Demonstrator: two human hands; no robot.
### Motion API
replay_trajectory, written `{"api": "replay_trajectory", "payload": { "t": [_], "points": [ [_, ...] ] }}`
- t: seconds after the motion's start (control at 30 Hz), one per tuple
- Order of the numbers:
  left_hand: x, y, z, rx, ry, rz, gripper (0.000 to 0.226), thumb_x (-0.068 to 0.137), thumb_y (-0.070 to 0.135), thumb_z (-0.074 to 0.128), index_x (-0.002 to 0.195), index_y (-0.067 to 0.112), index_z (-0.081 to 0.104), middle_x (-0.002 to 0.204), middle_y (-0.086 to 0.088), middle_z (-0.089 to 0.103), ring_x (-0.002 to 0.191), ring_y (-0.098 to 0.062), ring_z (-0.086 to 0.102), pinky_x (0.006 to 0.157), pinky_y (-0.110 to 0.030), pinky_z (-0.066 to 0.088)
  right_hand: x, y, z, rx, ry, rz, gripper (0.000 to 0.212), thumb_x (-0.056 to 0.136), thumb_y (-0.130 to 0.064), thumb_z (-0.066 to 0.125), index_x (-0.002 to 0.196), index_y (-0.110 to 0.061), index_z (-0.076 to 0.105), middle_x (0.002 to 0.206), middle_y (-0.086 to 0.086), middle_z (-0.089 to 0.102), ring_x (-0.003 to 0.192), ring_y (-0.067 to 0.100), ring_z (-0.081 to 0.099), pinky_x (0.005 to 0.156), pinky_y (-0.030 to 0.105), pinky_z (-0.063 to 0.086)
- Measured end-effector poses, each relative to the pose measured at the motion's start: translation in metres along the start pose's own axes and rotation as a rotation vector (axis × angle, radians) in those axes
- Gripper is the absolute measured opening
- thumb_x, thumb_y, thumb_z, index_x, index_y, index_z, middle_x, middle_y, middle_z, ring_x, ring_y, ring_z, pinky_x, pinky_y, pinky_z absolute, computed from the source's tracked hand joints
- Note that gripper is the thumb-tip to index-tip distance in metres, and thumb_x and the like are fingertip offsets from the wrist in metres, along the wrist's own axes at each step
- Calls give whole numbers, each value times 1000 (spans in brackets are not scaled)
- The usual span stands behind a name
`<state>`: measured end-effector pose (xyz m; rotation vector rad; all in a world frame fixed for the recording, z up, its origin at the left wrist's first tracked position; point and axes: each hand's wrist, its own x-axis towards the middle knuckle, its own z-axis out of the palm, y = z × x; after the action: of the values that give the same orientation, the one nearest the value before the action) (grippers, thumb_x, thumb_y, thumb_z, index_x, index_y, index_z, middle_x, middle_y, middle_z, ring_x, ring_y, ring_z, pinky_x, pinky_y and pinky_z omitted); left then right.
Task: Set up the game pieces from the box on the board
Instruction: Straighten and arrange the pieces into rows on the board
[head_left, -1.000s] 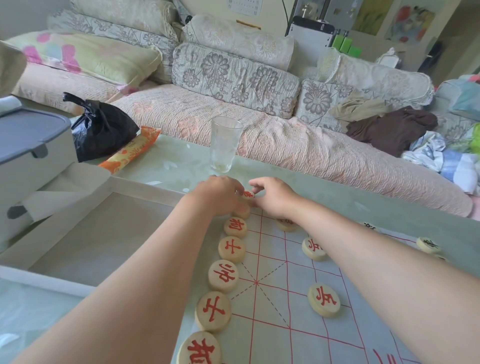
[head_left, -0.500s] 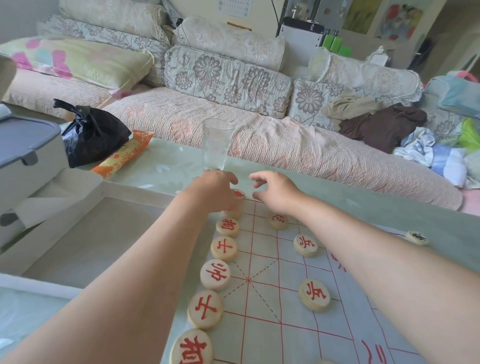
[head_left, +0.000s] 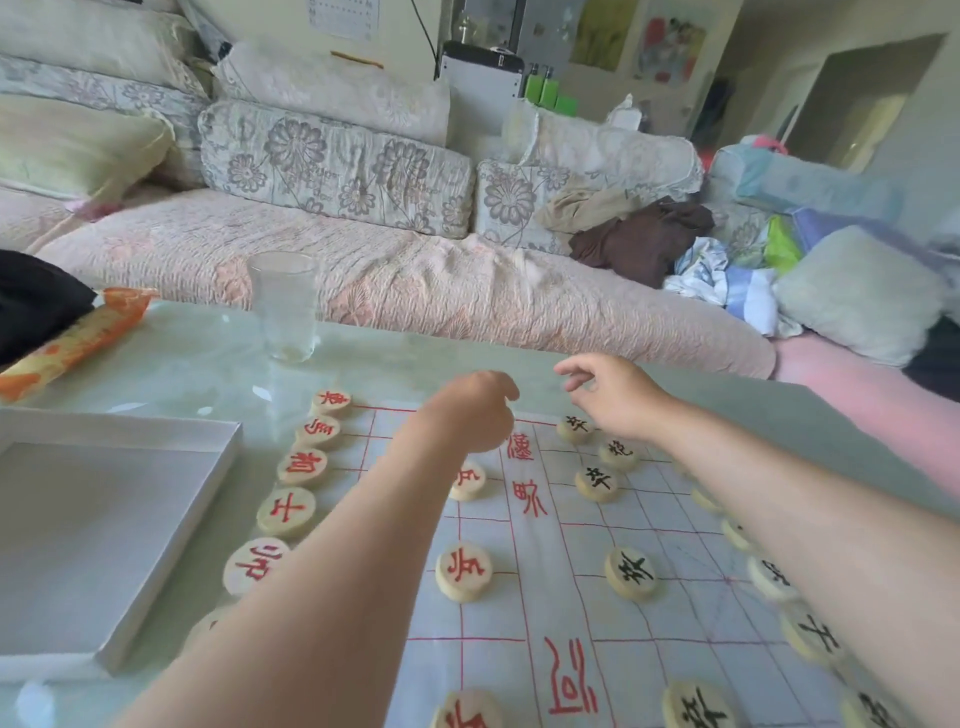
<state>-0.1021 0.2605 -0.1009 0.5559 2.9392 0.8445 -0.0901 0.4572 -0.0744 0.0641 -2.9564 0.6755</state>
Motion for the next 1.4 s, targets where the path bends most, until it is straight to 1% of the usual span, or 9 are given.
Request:
{"api": "replay_trajectory", "payload": {
  "t": [0.07, 0.17, 0.33, 0.47, 0.6, 0.7, 1.0, 1.2, 1.4],
  "points": [
    [2, 17, 21, 120, 6, 66, 40, 88, 12, 47, 126, 23, 57, 127, -3, 56, 121, -23, 46, 97, -36, 43, -4, 20, -4, -39, -29, 34, 38, 95, -6, 54, 130, -22, 61, 113, -4, 63, 93, 10, 60, 74, 18, 40],
    [4, 36, 41, 220, 4, 116, 44, 89, 10, 44, 131, 22, 51, 129, -3, 51, 124, -24, 40, 99, -37, 36, -8, 38, -4, -97, -64, 69, 40, 96, -9, 56, 134, -20, 59, 121, -1, 63, 109, 16, 58, 86, 20, 39],
    [14, 45, 57, 246, -10, 125, 44, 89, 14, 44, 132, 20, 49, 129, -4, 52, 123, -24, 40, 99, -36, 34, -2, 46, 3, -158, -117, 117, 59, 88, -40, 71, 141, -22, 53, 132, -2, 60, 123, 18, 55, 103, 27, 39],
    [14, 46, 64, 251, -27, 113, 44, 90, 15, 44, 134, 19, 47, 130, -5, 52, 124, -24, 41, 101, -38, 34, 6, 41, 12, -205, -173, 127, 67, 81, -56, 71, 137, -23, 56, 130, -3, 61, 122, 19, 55, 103, 30, 42],
    [18, 40, 60, 211, 6, 102, 42, 90, 14, 45, 132, 18, 48, 129, -6, 54, 122, -25, 42, 100, -37, 34, 13, 42, 21, -182, -167, 93, 56, 83, -47, 71, 133, -26, 61, 134, -2, 62, 120, 18, 57, 103, 30, 43],
    [18, 39, 57, 182, 9, 98, 43, 90, 13, 45, 132, 20, 48, 129, -5, 54, 122, -24, 42, 99, -37, 33, 10, 41, 18, -145, -186, 48, 62, 86, -40, 73, 142, -25, 52, 135, -6, 58, 111, 13, 56, 96, 22, 38],
    [20, 37, 59, 204, -10, 100, 51, 91, 12, 45, 137, 32, 45, 130, -2, 51, 122, -23, 40, 101, -37, 33, 6, 53, 12, -32, -147, 95, 70, 81, -47, 77, 142, -26, 50, 124, -12, 59, 99, 7, 51, 88, 20, 36],
    [24, 35, 60, 177, 18, 105, 48, 90, 12, 46, 134, 31, 48, 128, 0, 53, 121, -22, 42, 102, -36, 32, 6, 48, 24, -40, -129, 27, 62, 86, -43, 73, 141, -24, 53, 138, -6, 57, 118, 12, 55, 94, 18, 35],
    [23, 32, 59, 179, 10, 120, 48, 91, 13, 45, 135, 32, 47, 129, 0, 54, 123, -21, 41, 102, -36, 31, 5, 45, 24, -35, -135, 30, 63, 85, -43, 73, 142, -26, 52, 136, -6, 56, 118, 12, 54, 96, 20, 36]
  ]
}}
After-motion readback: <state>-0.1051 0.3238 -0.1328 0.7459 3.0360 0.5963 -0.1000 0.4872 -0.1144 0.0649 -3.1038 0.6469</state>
